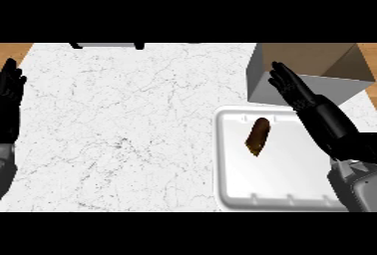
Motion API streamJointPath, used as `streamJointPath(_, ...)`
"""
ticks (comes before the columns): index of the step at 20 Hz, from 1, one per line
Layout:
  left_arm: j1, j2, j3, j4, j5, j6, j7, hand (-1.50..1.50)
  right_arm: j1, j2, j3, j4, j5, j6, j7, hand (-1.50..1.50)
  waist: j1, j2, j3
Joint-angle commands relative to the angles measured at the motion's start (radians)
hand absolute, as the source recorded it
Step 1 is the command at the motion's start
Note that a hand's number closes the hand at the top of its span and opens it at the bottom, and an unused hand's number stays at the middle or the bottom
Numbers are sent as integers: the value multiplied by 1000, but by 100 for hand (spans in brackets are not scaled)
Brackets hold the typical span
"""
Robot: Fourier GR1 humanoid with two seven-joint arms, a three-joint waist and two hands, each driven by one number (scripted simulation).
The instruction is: Pick the sweet potato from the tray and place it in the cardboard box
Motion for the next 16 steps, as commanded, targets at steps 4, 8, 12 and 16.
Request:
streamJointPath(4, -9, -70, -138, -58, -11, -101, -6, 0, 105, -12, -35, 189, 329, -375, 153, -150, -89, 1, 3)
streamJointPath(8, 2, -91, -176, -62, -4, -137, -7, 0, 135, -171, -15, 263, 524, -397, 191, -150, -135, 28, -41)
streamJointPath(12, 4, -120, -223, -81, 0, -172, -4, 0, 195, -247, 17, 349, 758, -519, 314, -150, -122, 15, -25)
streamJointPath(16, -5, -144, -278, -100, -8, -206, 0, 0, 194, -302, 104, 384, 984, -530, 461, -150, -69, 4, -21)
